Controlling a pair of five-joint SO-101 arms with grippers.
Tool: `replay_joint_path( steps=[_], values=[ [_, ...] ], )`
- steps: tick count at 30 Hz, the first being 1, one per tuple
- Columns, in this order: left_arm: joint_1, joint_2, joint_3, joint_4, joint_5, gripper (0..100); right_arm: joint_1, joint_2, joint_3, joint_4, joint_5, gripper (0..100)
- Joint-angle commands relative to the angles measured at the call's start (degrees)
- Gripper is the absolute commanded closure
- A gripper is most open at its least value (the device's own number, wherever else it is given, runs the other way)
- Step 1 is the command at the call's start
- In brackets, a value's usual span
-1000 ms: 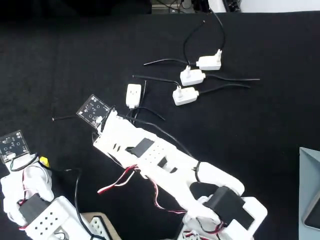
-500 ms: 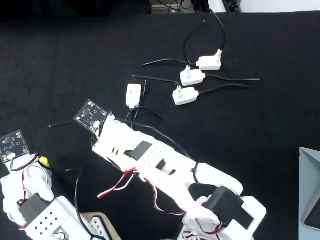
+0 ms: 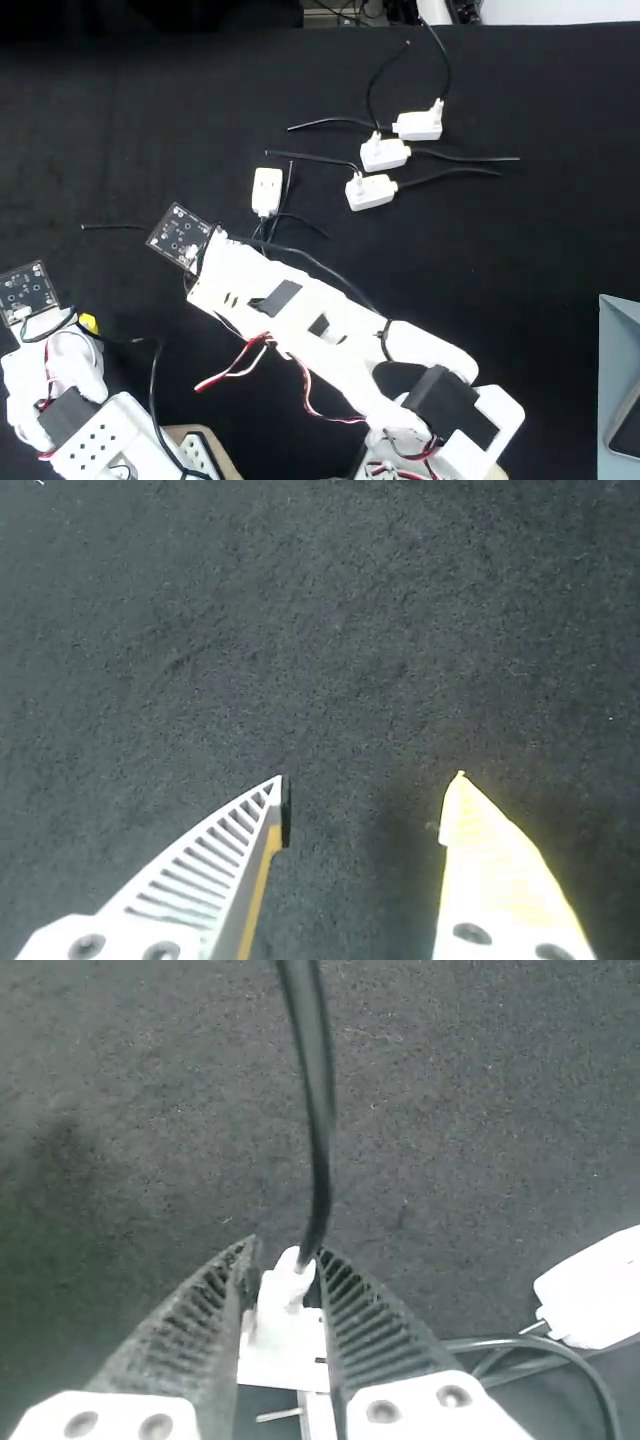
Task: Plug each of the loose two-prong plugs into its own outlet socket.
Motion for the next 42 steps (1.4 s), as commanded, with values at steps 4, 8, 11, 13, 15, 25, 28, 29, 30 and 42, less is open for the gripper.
replay_joint_path(
  steps=[4,8,11,13,15,25,28,29,30,42],
  values=[
    [-0.04,-0.53,-0.40,0.35,0.44,75,0.26,0.31,2.07,-0.35,2.11,98.7],
    [-0.13,-0.53,-0.40,0.35,0.44,75,0.35,0.22,3.21,-0.35,2.11,98.7],
    [-0.22,-0.53,-0.40,0.35,0.44,75,0.35,0.22,4.18,-0.35,2.11,98.7],
    [-0.13,-0.53,-0.40,0.35,0.44,75,0.26,-0.48,4.70,-0.44,2.11,98.7],
    [-0.13,-0.53,-0.40,0.35,0.44,75,0.26,-2.15,5.93,-0.88,2.11,98.7],
    [-0.13,-0.53,-0.40,0.35,0.44,75,0.53,-7.16,16.40,-12.48,4.92,98.7],
    [-0.13,-0.53,-0.40,0.35,0.44,75,0.53,-4.97,15.52,-12.66,4.92,98.7],
    [-0.13,-0.53,-0.40,0.35,0.44,75,0.53,-4.35,14.99,-12.57,4.92,98.7],
    [-0.13,-0.53,-0.40,0.35,0.44,75,0.53,-4.09,14.64,-12.57,5.01,98.7],
    [-0.13,-0.53,-0.31,0.35,0.44,75,0.53,-9.71,19.91,-12.66,9.32,98.7]
  ],
)
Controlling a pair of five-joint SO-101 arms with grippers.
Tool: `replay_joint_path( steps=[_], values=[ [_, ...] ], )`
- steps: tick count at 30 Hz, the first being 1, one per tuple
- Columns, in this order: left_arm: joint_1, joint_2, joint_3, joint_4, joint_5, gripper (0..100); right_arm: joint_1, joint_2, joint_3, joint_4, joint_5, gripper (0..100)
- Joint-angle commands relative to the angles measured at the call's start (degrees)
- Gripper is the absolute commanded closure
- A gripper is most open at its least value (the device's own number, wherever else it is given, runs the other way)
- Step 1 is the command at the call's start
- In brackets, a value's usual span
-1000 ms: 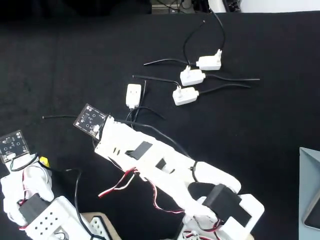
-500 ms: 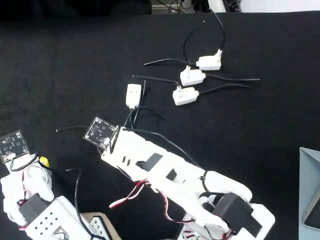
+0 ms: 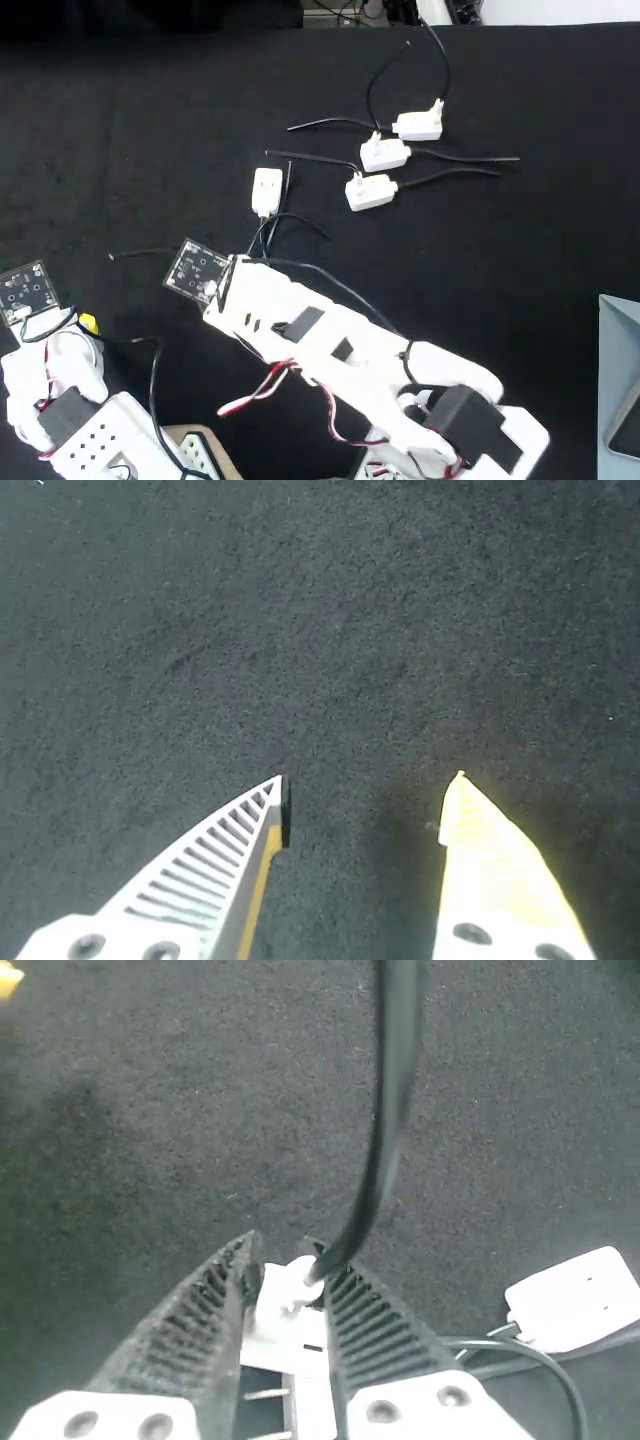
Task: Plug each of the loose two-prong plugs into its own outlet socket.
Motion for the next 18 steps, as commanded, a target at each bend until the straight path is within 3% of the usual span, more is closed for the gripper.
replay_joint_path(
  steps=[1,8,18],
  values=[
    [-0.13,-0.53,-0.31,0.35,0.44,75,0.62,-3.82,5.67,0.09,1.14,98.7],
    [-0.13,-0.53,-0.31,0.35,0.44,75,0.44,-9.71,9.80,0.18,4.22,98.7],
    [-0.13,-0.53,-0.31,0.35,0.44,75,0.26,-3.82,5.85,-0.26,4.31,98.7]
  ],
)
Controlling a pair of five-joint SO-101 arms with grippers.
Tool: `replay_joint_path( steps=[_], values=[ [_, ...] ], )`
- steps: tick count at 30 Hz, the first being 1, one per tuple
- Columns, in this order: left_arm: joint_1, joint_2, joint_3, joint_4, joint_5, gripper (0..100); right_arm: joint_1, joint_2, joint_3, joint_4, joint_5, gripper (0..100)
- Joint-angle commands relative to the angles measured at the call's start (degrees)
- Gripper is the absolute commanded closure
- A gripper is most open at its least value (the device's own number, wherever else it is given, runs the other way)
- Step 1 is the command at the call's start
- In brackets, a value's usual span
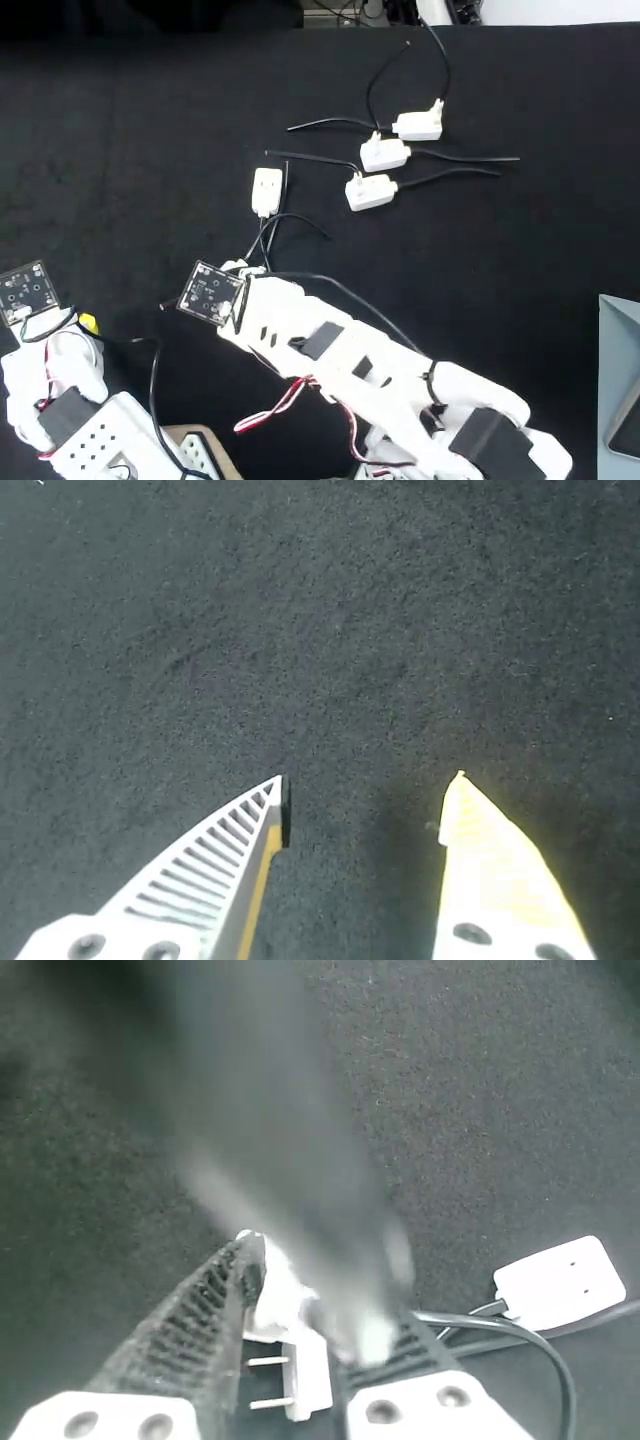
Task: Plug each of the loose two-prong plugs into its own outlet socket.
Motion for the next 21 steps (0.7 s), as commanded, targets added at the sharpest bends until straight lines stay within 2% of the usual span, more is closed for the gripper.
replay_joint_path(
  steps=[1,5,11,15,21],
  values=[
    [-0.13,-0.53,-0.31,0.35,0.44,75,0.26,6.99,-3.21,0.00,0.62,98.7],
    [-0.13,-0.53,-0.31,0.35,0.44,75,0.26,10.59,-6.02,0.00,0.62,98.7],
    [-0.13,-0.53,-0.31,0.35,0.44,75,0.53,6.37,-6.02,0.70,-1.41,98.3],
    [-0.04,-0.53,-0.22,0.35,0.44,75,0.53,2.77,-7.87,7.47,-5.19,97.8],
    [-0.04,-0.53,0.31,0.35,0.44,75,0.44,-0.48,-10.33,15.38,-10.02,91.7]
  ],
)
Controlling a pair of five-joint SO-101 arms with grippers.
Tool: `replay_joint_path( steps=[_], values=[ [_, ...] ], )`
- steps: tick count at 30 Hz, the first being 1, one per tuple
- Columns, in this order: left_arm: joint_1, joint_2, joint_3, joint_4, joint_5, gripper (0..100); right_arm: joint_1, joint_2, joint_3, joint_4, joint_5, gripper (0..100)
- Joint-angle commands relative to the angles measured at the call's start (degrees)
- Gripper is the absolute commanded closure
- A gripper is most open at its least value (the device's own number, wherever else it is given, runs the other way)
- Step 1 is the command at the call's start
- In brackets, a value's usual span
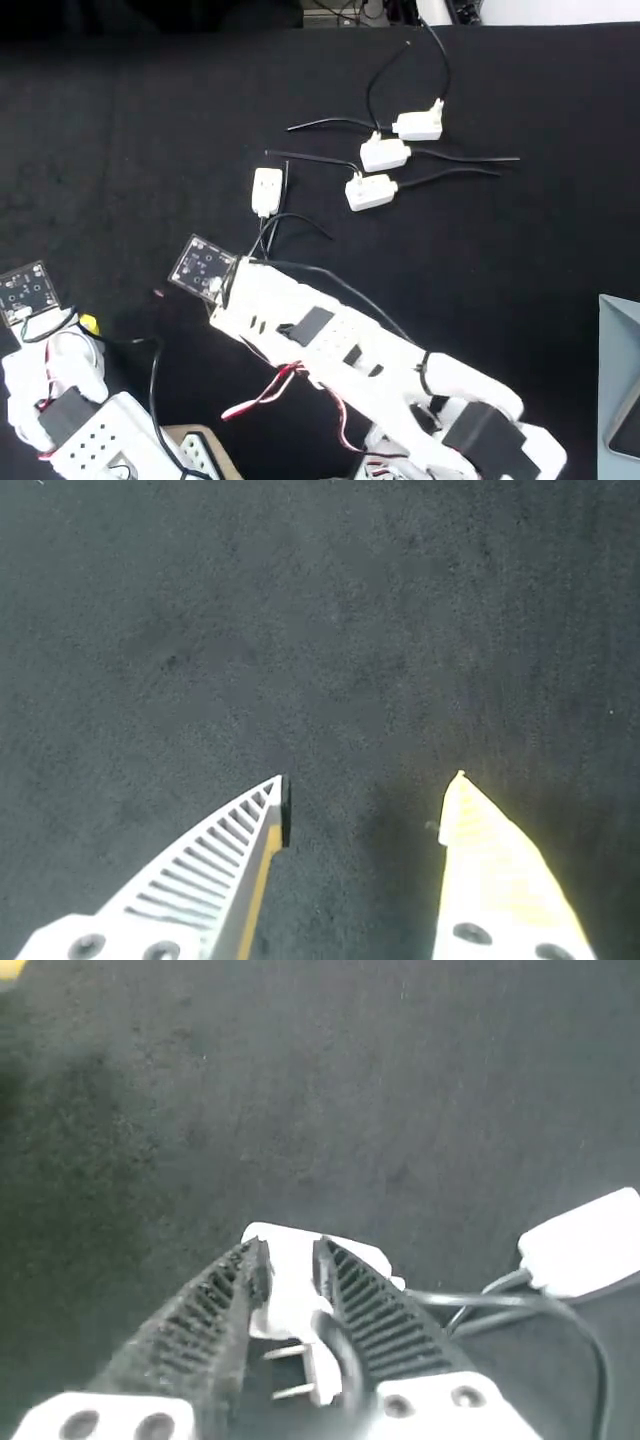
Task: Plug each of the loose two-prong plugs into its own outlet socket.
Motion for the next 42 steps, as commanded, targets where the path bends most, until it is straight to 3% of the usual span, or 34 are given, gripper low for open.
replay_joint_path(
  steps=[1,18,24,29,33,42],
  values=[
    [-0.04,-0.53,-0.40,0.35,0.44,75,0.35,-1.98,-2.33,3.96,-2.46,91.7],
    [-0.04,-0.53,-0.40,0.35,0.44,75,0.53,-1.89,-5.67,4.40,-4.66,91.5],
    [-0.04,-0.53,-0.40,0.35,0.44,75,0.53,-1.89,-8.84,11.16,-7.47,91.7],
    [-0.04,-0.53,-0.40,0.35,0.44,75,0.53,-1.80,-8.66,11.08,-7.38,91.8],
    [-0.04,-0.53,-0.40,0.35,0.44,75,0.53,-1.80,-9.19,10.37,-7.38,98.9],
    [-0.04,-0.53,-0.66,0.35,0.44,75,0.62,-3.91,-9.01,7.21,-7.38,98.7]
  ],
)
